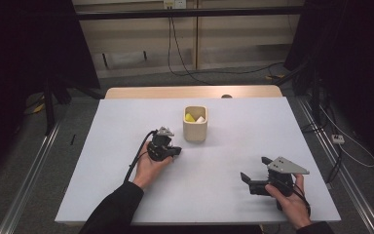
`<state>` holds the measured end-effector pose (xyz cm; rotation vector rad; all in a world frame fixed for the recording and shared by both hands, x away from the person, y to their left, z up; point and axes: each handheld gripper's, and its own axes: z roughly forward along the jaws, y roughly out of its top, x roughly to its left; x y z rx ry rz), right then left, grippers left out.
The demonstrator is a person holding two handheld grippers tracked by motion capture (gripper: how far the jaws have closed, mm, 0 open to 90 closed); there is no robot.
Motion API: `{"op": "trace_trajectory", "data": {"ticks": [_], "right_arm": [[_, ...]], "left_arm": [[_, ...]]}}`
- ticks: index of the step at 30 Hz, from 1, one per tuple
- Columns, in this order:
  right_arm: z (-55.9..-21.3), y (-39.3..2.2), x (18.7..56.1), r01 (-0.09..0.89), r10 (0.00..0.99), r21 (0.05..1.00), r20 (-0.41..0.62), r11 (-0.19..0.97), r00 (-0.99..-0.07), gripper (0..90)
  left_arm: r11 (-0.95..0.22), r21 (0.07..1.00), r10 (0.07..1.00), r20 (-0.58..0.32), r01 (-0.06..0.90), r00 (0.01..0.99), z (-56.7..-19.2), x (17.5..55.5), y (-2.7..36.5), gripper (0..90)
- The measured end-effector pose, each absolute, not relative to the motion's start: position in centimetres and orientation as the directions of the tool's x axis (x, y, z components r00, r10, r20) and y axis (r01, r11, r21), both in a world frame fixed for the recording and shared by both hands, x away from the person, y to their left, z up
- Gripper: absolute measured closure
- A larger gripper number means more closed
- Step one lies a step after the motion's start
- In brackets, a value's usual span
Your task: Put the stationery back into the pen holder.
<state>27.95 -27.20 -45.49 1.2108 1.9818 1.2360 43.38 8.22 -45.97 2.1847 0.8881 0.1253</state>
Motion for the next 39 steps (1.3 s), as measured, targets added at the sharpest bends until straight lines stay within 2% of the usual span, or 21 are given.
{"op": "trace_trajectory", "data": {"ticks": [39], "right_arm": [[-45.4,-27.1,27.9,0.416,0.878,0.888,0.028,0.198,-0.479,4.7]], "left_arm": [[-0.475,0.620,0.623,-0.265,0.625,0.736,-45.4,42.7,12.1,90.0]]}}
